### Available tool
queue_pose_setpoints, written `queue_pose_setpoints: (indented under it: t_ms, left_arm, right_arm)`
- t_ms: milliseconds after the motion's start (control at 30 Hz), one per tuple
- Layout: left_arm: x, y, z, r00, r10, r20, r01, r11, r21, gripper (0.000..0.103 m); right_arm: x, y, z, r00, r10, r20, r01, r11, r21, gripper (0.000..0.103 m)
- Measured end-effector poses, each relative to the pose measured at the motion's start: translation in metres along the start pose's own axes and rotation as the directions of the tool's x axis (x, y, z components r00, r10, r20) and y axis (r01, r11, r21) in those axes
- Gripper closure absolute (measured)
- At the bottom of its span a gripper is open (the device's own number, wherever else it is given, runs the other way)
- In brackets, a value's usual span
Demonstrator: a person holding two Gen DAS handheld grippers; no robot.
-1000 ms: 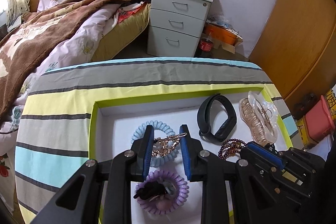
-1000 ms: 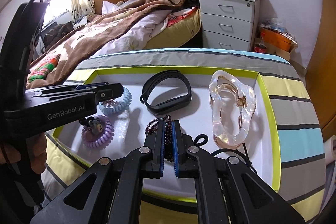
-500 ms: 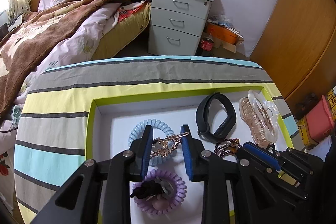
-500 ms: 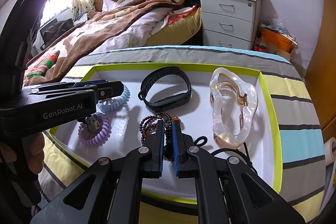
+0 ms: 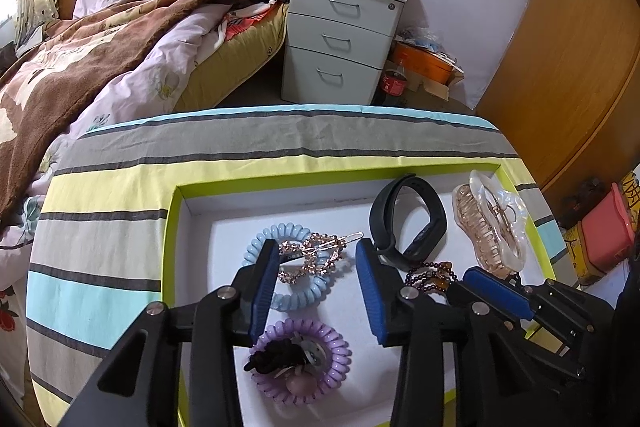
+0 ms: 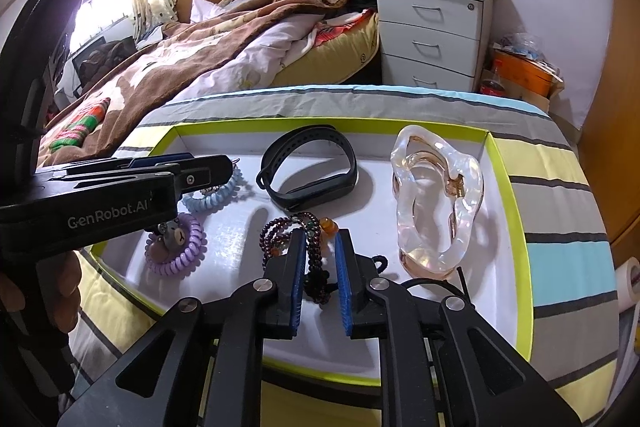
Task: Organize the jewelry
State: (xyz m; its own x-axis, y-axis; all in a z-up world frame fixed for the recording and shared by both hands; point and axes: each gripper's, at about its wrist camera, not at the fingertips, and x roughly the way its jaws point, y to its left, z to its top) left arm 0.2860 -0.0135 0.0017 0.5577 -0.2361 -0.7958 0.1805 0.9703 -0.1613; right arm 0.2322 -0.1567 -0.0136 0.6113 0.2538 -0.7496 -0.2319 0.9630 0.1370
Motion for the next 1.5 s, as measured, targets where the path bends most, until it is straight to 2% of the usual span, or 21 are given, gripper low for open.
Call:
queue_pose_setpoints:
  t_ms: [67,100,133,367,467,633,833,1000,1500]
  left_arm:
    - [0.0,0.0,0.0,1.0,0.001,0.0,-0.001,1.0,0.001,0.06]
    - [0.0,-0.001,0.0,1.0,0.001,-0.001,-0.001,1.0,0.002,0.059]
    - [-0.001,-0.001,0.0,1.0,0.001,0.001,-0.001,1.0,0.003,0.058]
    - [-0.004,0.0,0.0,1.0,0.008,0.007,-0.008,1.0,0.002,0.054]
    - [-0.008,-0.001,-0.001,1.0,0.012,0.011,-0.012,1.0,-0.001,0.053]
    - [-0.021,-0.002,-0.005,0.999,0.017,0.029,-0.017,1.0,-0.007,0.05]
    - [-0.042,-0.005,-0.012,0.998,0.034,0.056,-0.034,0.999,-0.009,0.048]
    - [-0.061,-0.008,-0.022,0.995,0.051,0.082,-0.05,0.999,-0.014,0.046]
    - [-0.111,-0.019,-0.076,0.977,0.162,0.139,-0.16,0.987,-0.021,0.045]
  right_arm:
    - [0.0,0.0,0.0,1.0,0.004,0.002,-0.004,1.0,0.0,0.081]
    - [0.0,-0.001,0.0,1.0,0.003,0.002,-0.003,1.0,0.001,0.073]
    - [0.0,-0.002,0.0,1.0,0.005,0.003,-0.005,1.0,0.002,0.069]
    - [-0.005,-0.003,0.0,1.0,-0.001,0.016,0.001,1.0,0.004,0.067]
    - [-0.009,-0.004,-0.001,1.0,-0.004,0.021,0.004,1.0,0.009,0.058]
    - [-0.02,-0.003,-0.003,0.999,-0.014,0.036,0.014,1.0,0.013,0.058]
    - [-0.043,0.006,-0.009,0.993,-0.085,0.075,0.086,0.996,0.001,0.058]
    - [-0.062,0.01,-0.015,0.989,-0.107,0.099,0.107,0.994,0.005,0.058]
    - [-0.115,0.019,-0.048,0.975,-0.147,0.165,0.141,0.989,0.05,0.058]
